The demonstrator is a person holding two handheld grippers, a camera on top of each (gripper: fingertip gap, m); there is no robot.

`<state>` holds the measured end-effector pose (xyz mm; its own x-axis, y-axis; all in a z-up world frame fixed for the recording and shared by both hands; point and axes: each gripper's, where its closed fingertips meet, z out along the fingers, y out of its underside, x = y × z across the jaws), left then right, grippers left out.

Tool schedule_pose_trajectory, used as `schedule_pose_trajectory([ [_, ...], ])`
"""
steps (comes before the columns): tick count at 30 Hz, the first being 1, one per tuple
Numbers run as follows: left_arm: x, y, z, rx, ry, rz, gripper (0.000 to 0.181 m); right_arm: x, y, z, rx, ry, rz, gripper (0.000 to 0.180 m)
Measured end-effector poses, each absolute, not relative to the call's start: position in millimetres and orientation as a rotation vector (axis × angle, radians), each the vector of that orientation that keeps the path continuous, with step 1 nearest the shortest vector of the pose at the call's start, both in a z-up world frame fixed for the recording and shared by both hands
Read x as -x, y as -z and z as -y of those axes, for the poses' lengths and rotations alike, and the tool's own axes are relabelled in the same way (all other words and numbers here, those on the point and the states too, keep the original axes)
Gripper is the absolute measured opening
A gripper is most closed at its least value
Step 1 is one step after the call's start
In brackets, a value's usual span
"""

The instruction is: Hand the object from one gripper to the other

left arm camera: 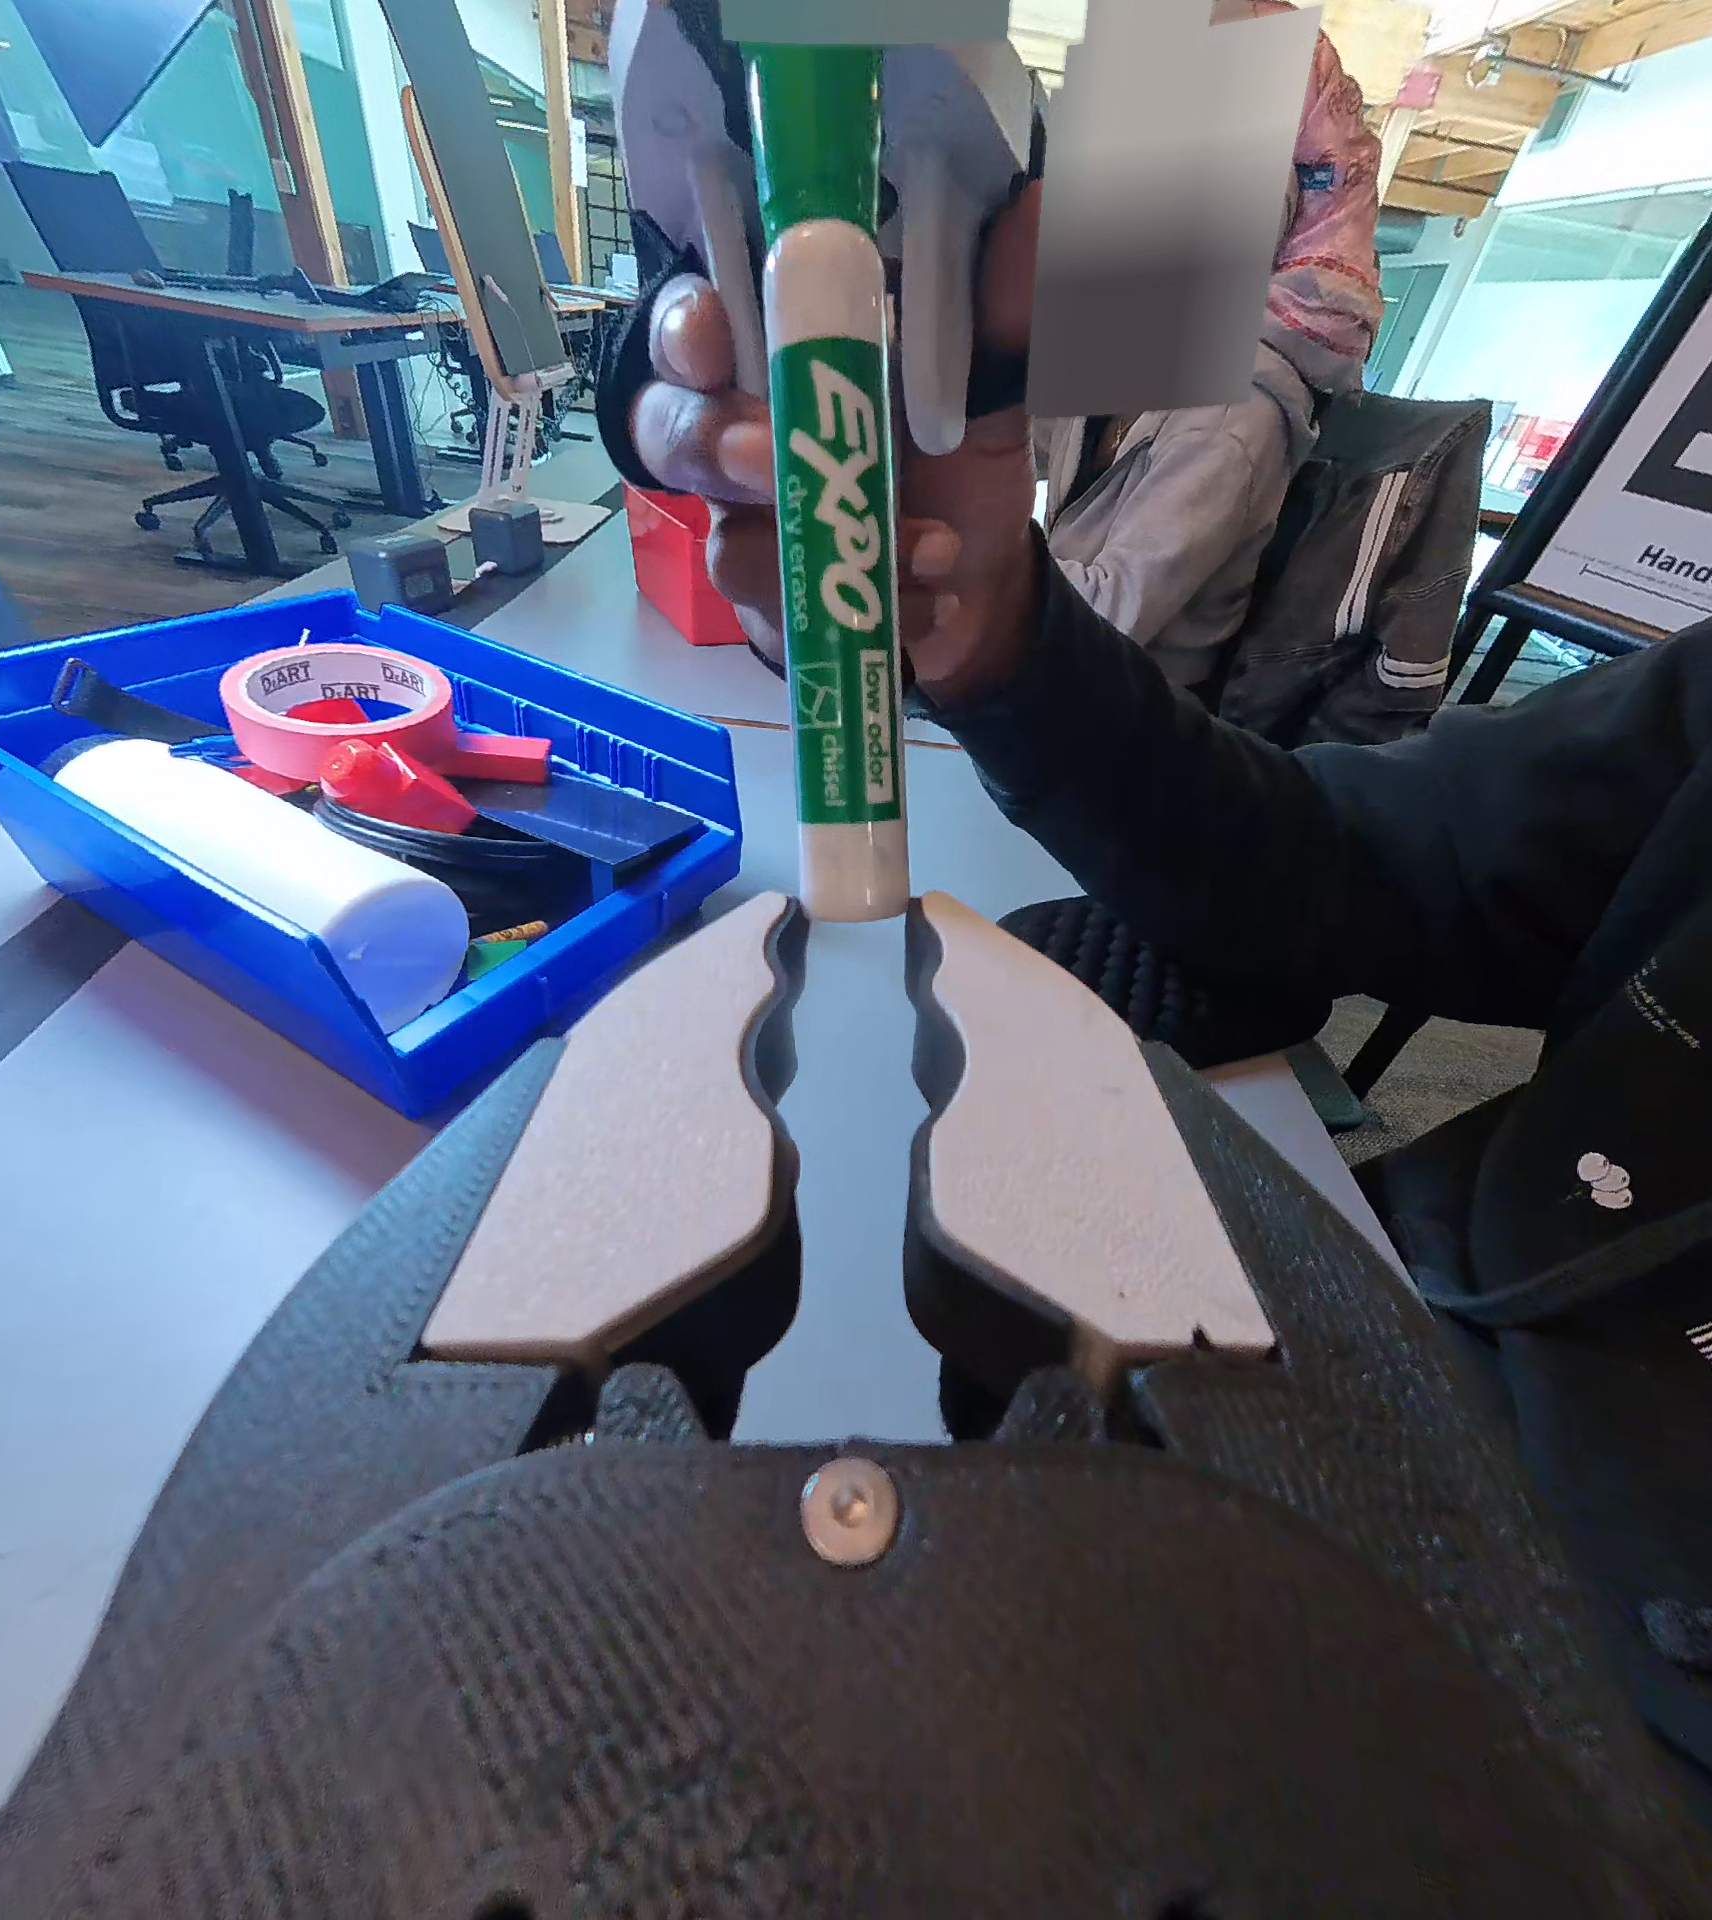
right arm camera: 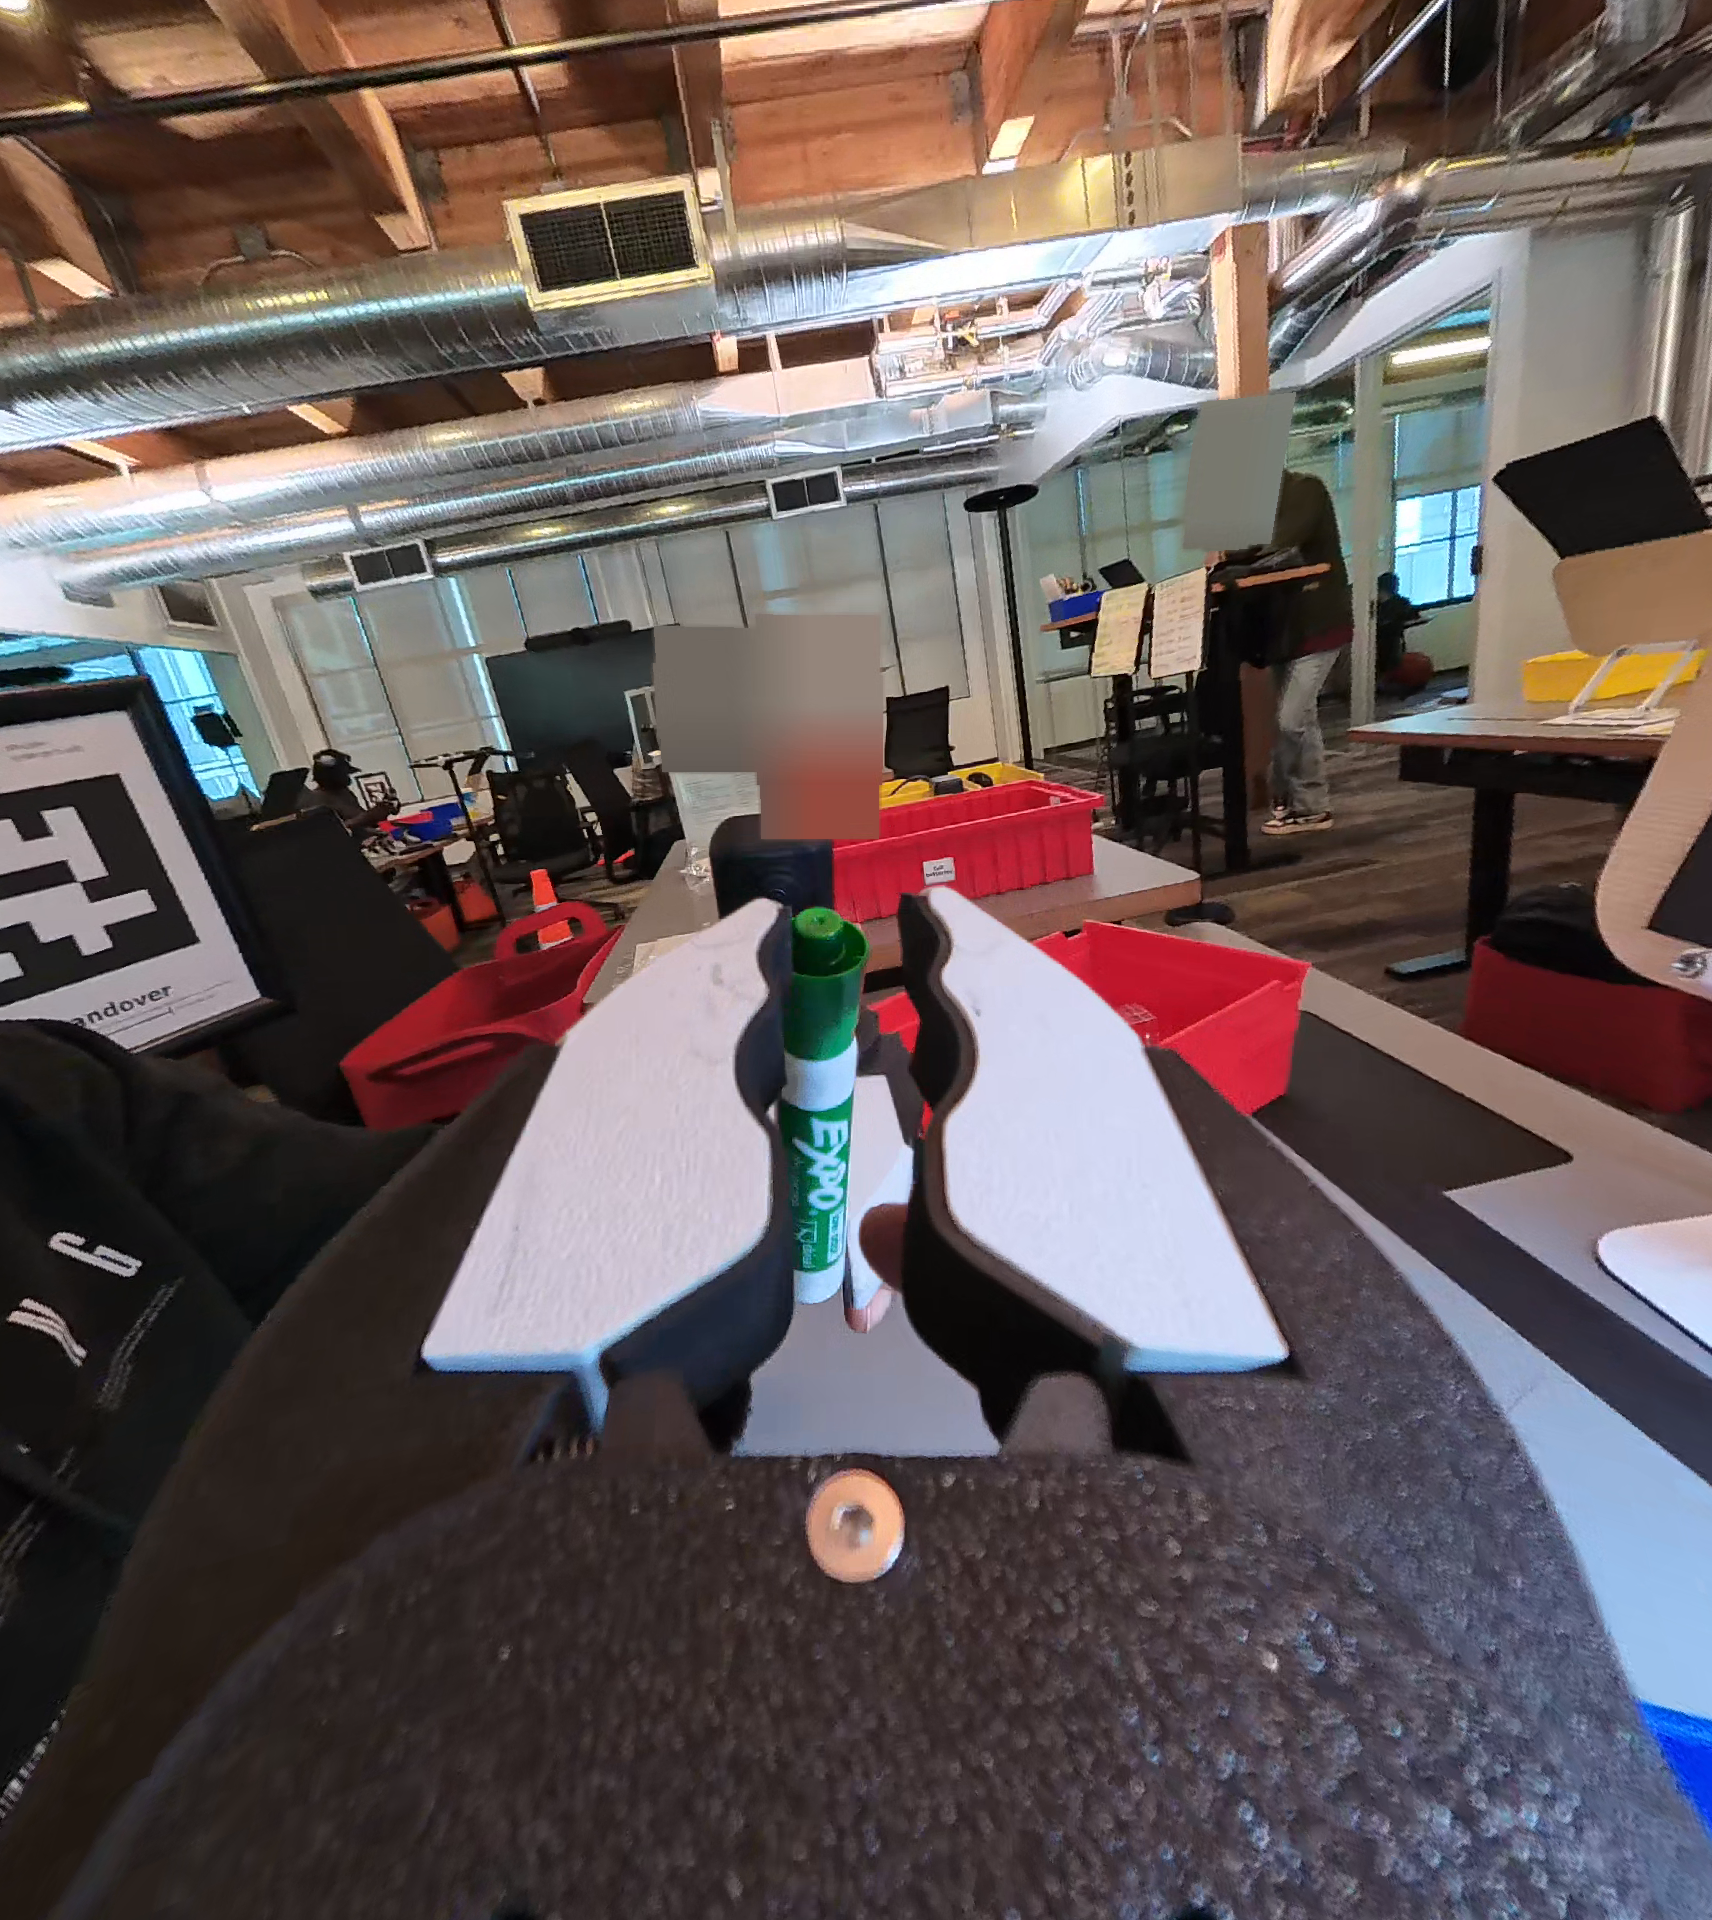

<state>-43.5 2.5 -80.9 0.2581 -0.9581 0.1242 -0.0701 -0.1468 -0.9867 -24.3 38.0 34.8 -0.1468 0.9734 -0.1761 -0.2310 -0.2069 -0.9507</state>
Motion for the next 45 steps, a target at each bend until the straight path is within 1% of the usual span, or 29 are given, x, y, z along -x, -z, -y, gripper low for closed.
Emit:
schedule_pose_trajectory([
  [2, 44, 82, -3, 1.49, 1.065, -1.015, 0.018, 25, -34, -38, 1.102, -1.552, 1.017, 0.018],
  [5, 44, 83, -4, 1.492, 1.068, -1.012, 0.018, 25, -33, -38, 1.115, -1.557, 1.022, 0.01],
  [18, 52, 80, -9, 1.465, 1.046, -0.974, 0.019, 23, -41, -27, 1.078, -1.533, 1.049, 0.008],
  [21, 57, 91, -16, 1.515, 1.005, -0.986, 0.046, 12, -48, -30, 1.061, -1.494, 1.028, 0.009],
  [22, 60, 94, -20, 1.531, 0.999, -0.974, 0.049, 7, -52, -32, 1.056, -1.483, 1.019, 0.009],
  [28, 67, 94, -27, 1.552, 1.021, -0.913, 0.048, -8, -57, -40, 1.055, -1.427, 0.993, 0.009],
  [31, 63, 85, -25, 1.551, 1.125, -0.841, 0.042, -1, -50, -42, 1.054, -1.353, 1.02, 0.009],
  [35, 51, 62, -17, 1.53, 1.357, -0.669, 0.037, 15, -40, -40, 0.99, -1.104, 1.072, 0.009],
  [39, 43, 30, -6, 1.392, 1.787, -0.407, 0.04, 29, -35, -23, 0.798, -0.85, 1.14, 0.009],
  [45, 42, 19, -4, 1.26, 2.097, -0.204, 0.041, 53, -18, 26, 0.537, -0.714, 1.305, 0.009],
])
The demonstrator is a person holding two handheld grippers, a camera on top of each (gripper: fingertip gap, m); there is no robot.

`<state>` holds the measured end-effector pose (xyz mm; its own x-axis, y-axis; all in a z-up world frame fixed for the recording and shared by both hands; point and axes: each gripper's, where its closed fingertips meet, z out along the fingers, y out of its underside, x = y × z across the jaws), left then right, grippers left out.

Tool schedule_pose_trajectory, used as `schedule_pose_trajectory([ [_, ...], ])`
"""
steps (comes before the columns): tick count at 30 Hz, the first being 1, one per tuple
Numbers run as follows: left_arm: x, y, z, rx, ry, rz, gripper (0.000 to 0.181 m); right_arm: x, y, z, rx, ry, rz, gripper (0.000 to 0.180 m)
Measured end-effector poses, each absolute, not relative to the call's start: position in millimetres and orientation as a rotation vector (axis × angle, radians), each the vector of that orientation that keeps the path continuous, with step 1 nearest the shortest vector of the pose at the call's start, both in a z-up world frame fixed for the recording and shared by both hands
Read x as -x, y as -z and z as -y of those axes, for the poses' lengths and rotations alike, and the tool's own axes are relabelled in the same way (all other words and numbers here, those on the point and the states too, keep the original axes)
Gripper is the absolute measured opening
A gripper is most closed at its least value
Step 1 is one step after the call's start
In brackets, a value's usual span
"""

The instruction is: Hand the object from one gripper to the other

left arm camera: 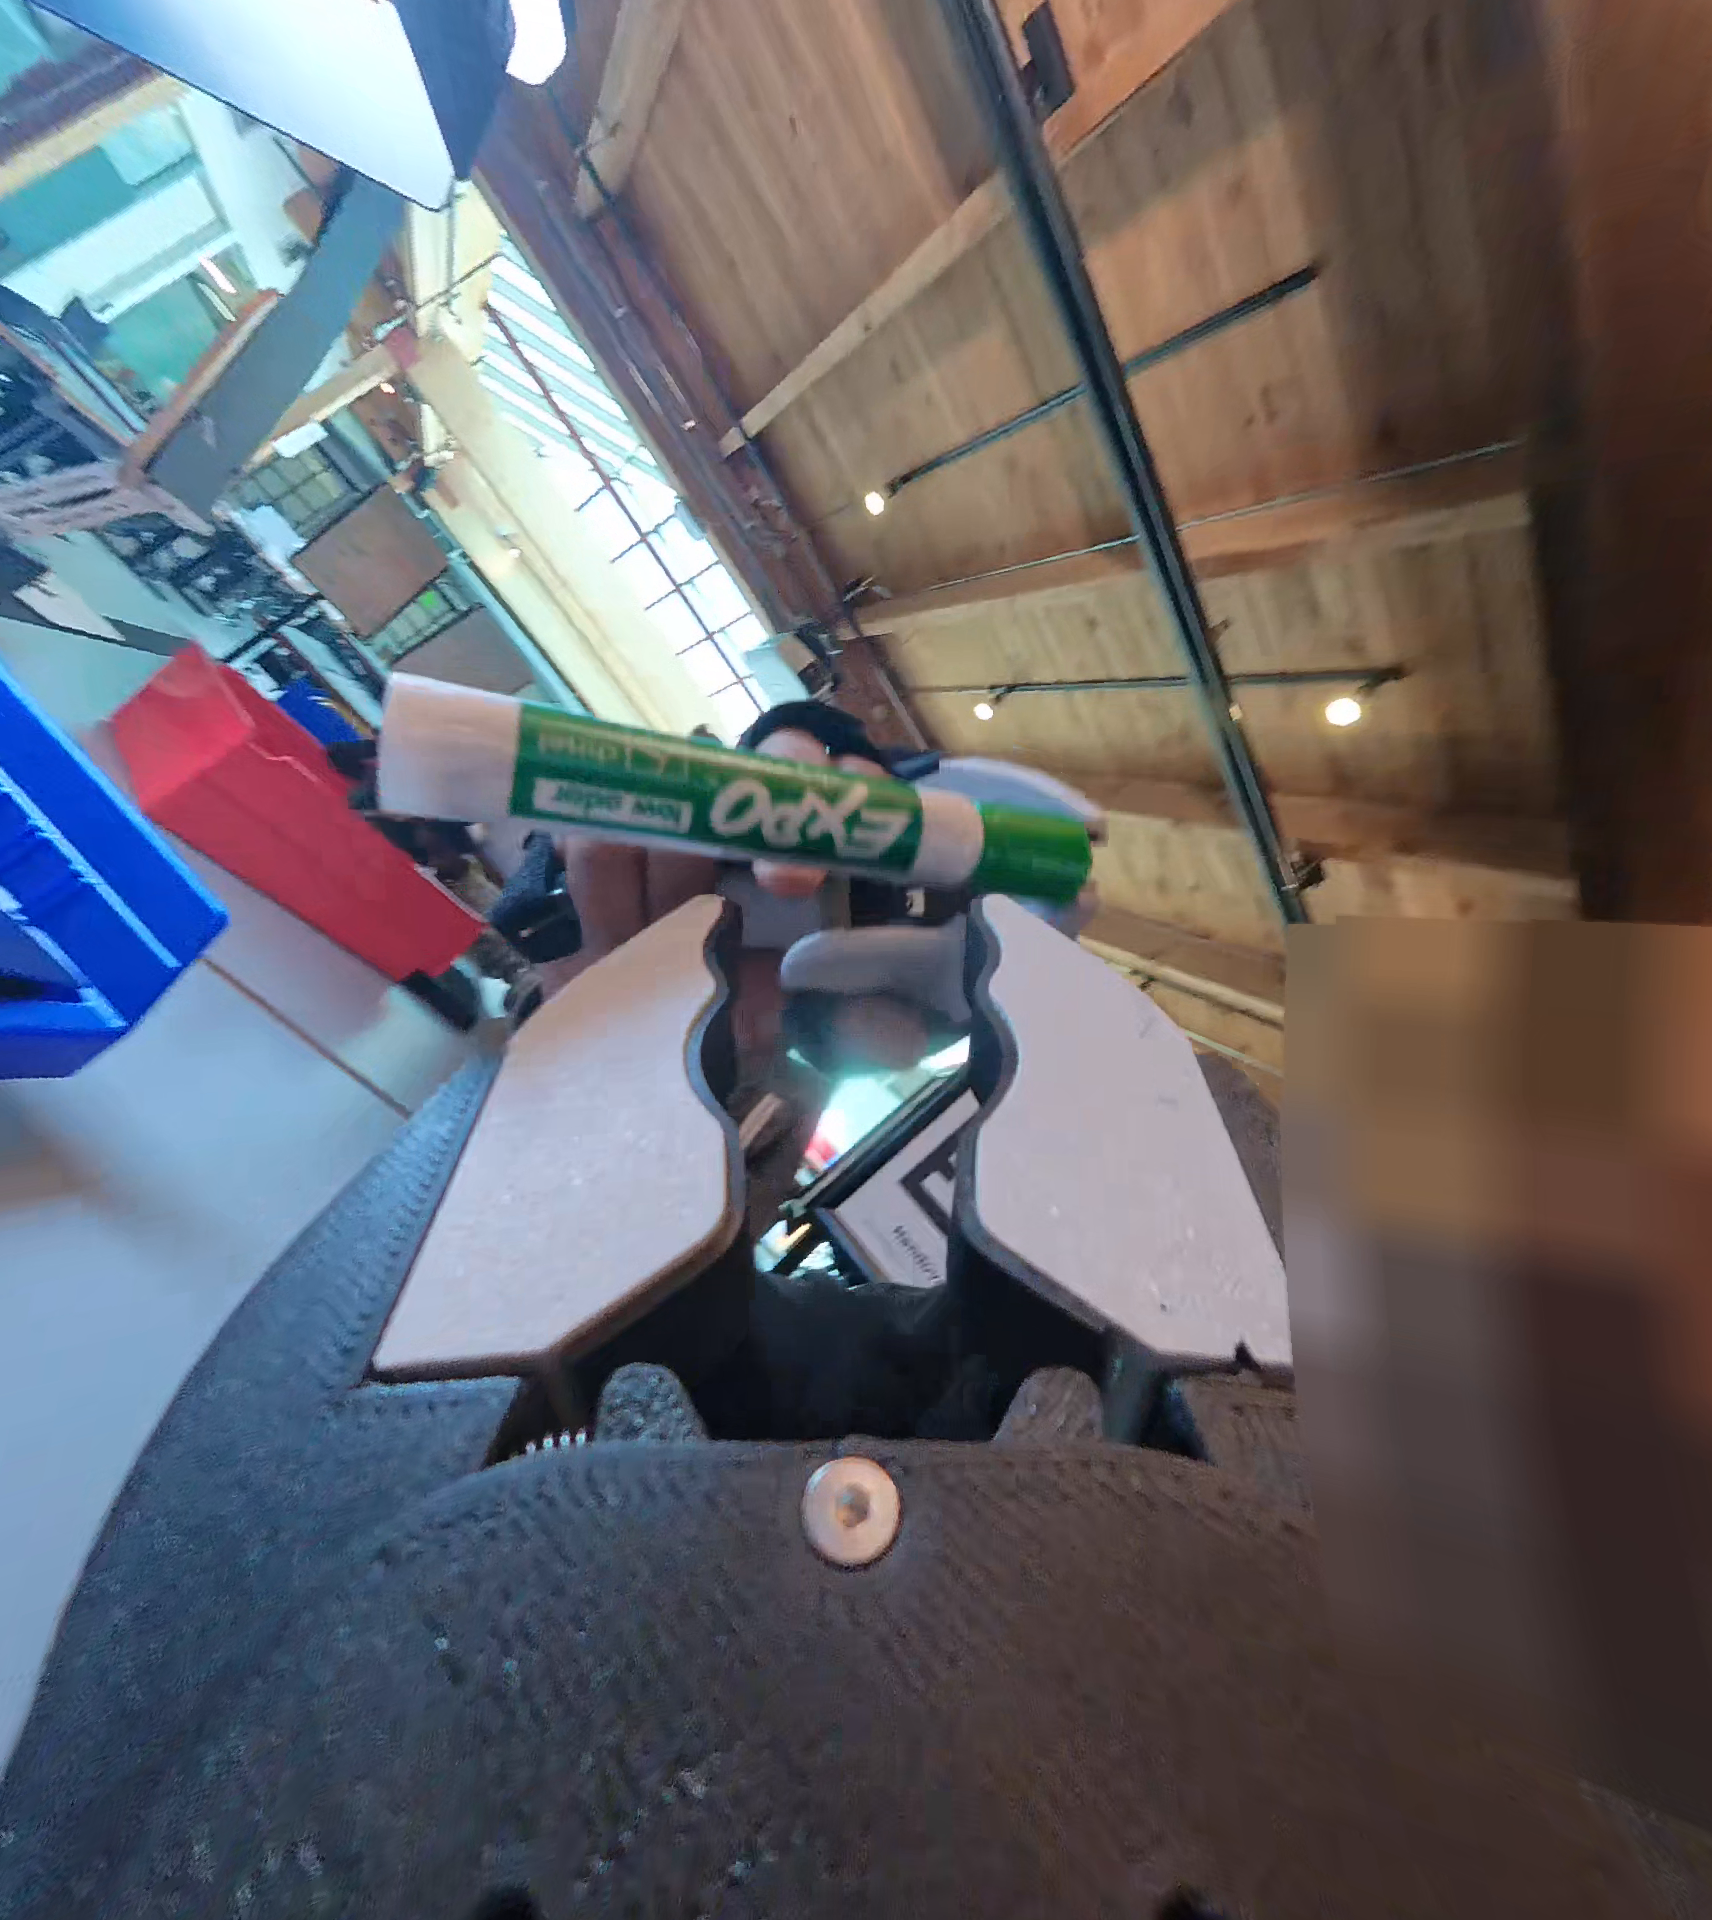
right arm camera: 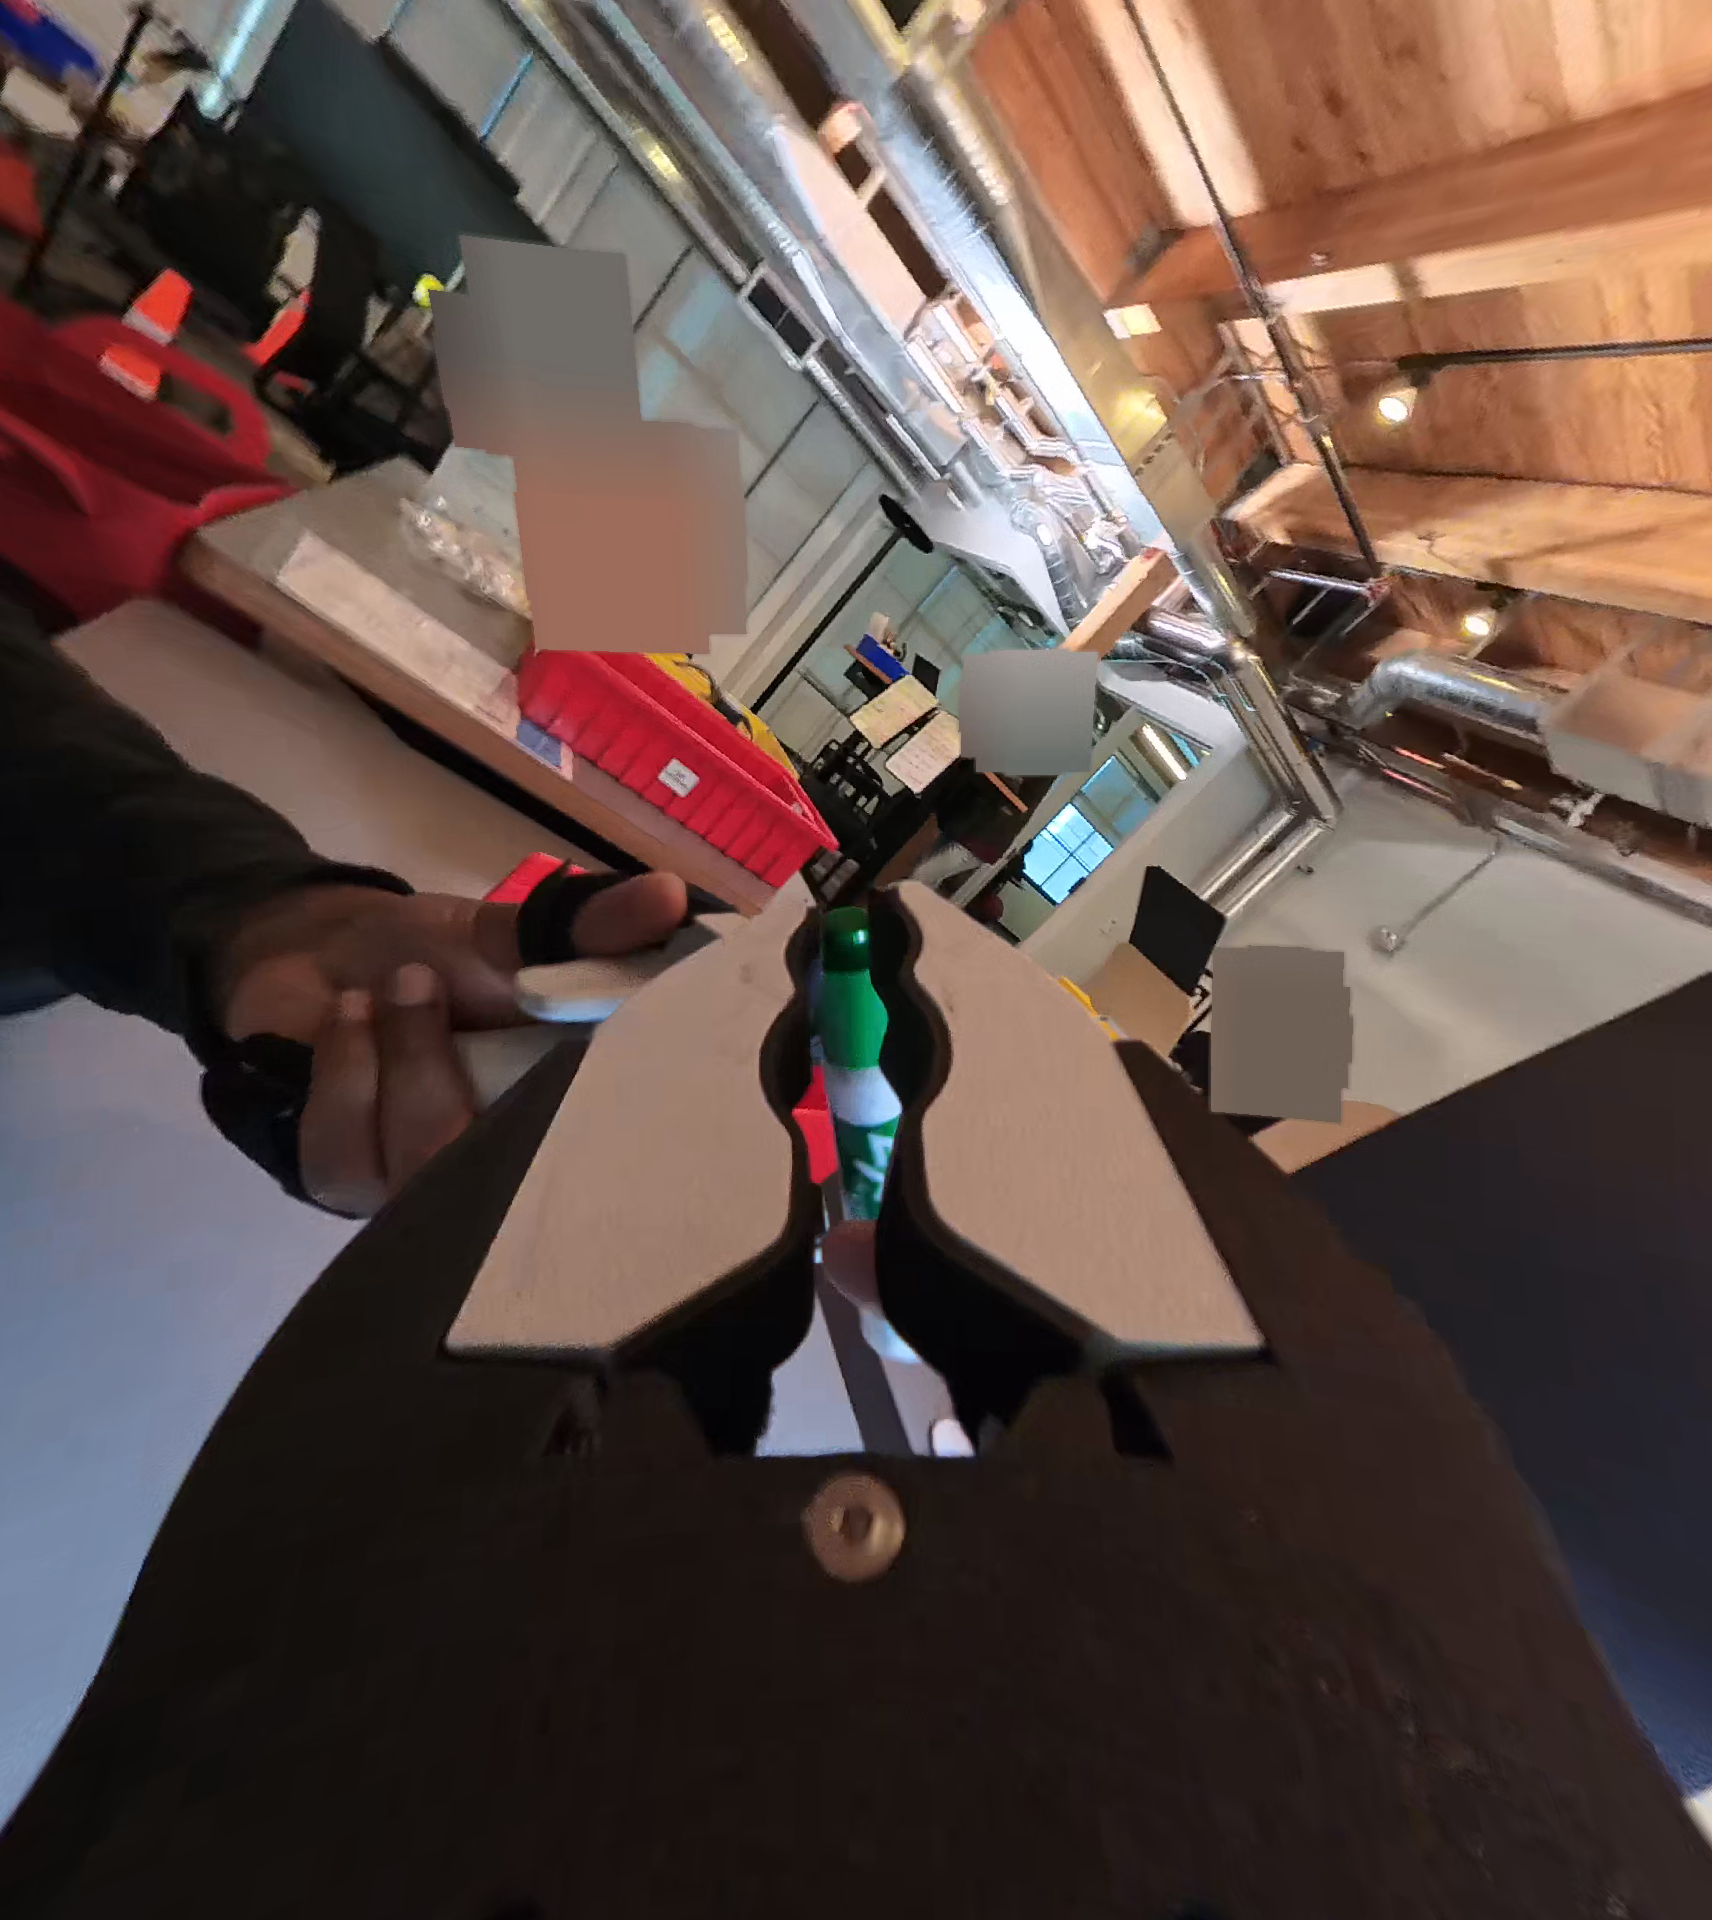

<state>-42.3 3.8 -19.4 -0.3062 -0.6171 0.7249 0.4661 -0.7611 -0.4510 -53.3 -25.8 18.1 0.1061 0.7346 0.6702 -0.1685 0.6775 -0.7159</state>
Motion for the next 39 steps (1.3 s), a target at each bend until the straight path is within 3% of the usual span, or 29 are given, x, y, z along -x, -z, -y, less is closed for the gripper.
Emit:
schedule_pose_trajectory([
  [9, 55, -4, 7, 1.131, 2.129, -0.241, 0.04, 68, 8, 47, 0.485, -0.662, 1.483, 0.009],
  [14, 45, 8, 10, 1.248, 2.068, -0.349, 0.042, 75, 19, 44, 0.5, -0.568, 1.531, 0.009],
  [21, 68, 32, -2, 1.328, 1.452, -0.699, 0.046, 54, -21, 20, 0.747, -1.009, 1.303, 0.0],
  [26, 40, 82, -2, 1.451, 0.89, -1.05, 0.052, 68, 4, -6, 1.031, -1.171, 1.294, 0.0],
  [29, 40, 83, -9, 1.487, 0.984, -0.969, 0.04, 65, 6, -17, 1.083, -1.207, 1.256, 0.0],
  [32, 59, 86, -24, 1.562, 0.914, -0.917, 0.041, 56, 3, -32, 1.152, -1.13, 1.228, 0.0],
  [35, 71, 90, -36, 1.604, 0.789, -0.892, 0.04, 45, 39, -67, 1.394, -0.846, 1.308, 0.003],
  [39, 80, 84, -43, 1.608, 0.693, -0.858, 0.039, 10, 141, -90, 1.901, -0.496, 1.599, 0.031],
])
